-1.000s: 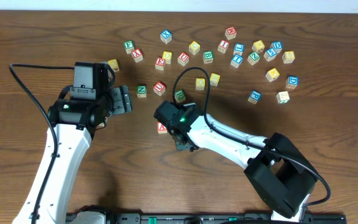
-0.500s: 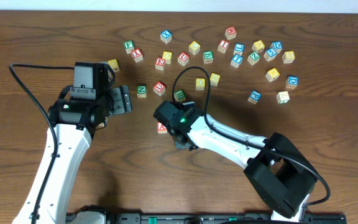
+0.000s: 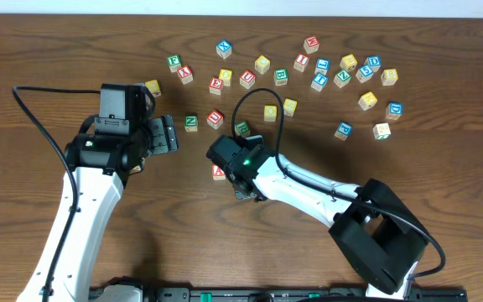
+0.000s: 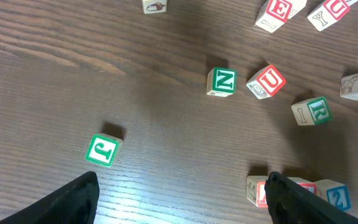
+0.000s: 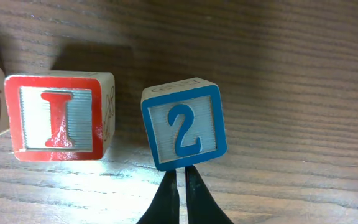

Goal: Spell out AI2

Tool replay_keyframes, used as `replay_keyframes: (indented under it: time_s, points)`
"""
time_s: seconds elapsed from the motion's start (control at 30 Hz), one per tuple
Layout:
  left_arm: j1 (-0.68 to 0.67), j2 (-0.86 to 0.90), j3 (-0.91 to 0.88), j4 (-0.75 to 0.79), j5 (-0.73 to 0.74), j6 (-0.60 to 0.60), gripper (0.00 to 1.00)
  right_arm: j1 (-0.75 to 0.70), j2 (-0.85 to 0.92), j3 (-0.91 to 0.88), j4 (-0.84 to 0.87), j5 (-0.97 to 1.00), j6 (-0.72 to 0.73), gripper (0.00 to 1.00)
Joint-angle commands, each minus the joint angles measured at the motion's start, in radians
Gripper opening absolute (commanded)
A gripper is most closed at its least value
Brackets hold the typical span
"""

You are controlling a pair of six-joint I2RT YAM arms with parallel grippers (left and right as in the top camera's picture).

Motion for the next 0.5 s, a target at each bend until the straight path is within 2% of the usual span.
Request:
replay_keyframes:
  time_s: [0.0, 0.47]
  points:
    - [0.005, 0.004, 0.016, -0.003, -0.012, 0.013, 0.84, -0.002, -0.019, -0.007, 0.010, 0.023, 0.017, 0.01]
    - [0.005, 0.004, 0.016, -0.004, -0.012, 0.013, 0.84, -0.002, -0.019, -0.007, 0.032, 0.020, 0.016, 0.01]
